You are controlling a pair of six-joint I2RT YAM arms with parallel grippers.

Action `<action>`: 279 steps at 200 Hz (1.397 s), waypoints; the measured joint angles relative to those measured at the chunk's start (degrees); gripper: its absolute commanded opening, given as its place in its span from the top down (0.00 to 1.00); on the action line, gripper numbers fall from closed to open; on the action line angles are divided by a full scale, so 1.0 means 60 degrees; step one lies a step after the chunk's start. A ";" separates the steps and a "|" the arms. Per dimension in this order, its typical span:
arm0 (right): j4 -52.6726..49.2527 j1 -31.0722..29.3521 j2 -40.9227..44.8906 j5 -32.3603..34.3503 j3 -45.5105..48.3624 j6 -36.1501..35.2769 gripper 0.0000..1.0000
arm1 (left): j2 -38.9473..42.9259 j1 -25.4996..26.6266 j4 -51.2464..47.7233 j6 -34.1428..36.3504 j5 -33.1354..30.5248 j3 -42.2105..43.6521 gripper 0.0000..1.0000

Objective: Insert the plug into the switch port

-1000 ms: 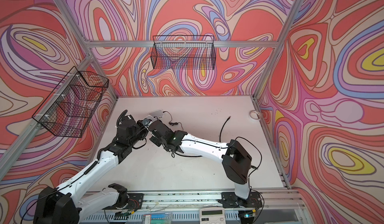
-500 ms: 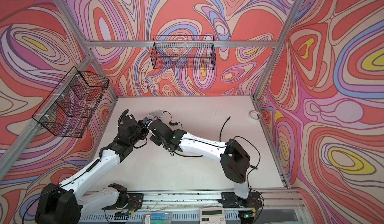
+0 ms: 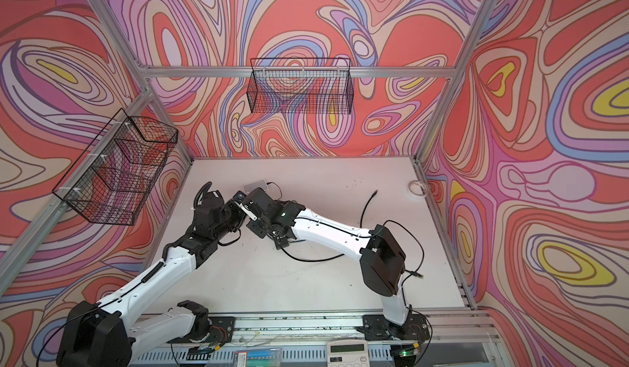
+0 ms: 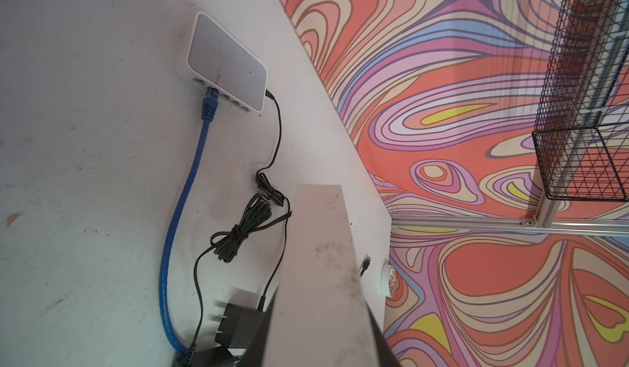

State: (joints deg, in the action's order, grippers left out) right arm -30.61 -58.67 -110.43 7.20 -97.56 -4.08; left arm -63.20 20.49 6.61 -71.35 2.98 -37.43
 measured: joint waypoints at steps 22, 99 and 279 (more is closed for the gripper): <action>-0.0011 0.0000 0.0000 -0.0007 0.0007 0.0040 1.00 | 0.0000 0.0000 -0.0004 0.0011 0.0044 0.0004 1.00; -0.1464 0.0098 -0.0350 -0.0495 -0.1107 -0.0135 1.00 | 0.0208 0.0000 -0.0200 0.0175 0.0240 0.0011 1.00; 0.0382 0.0058 0.0022 -0.0561 0.0554 0.0936 1.00 | 0.0084 0.0000 0.0073 0.0186 0.0226 0.0404 1.00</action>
State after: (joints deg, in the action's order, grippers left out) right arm -28.32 -58.33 -110.30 3.84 -94.24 1.54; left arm -62.70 20.49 7.05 -70.24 4.34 -35.00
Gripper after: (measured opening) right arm 0.118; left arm 0.254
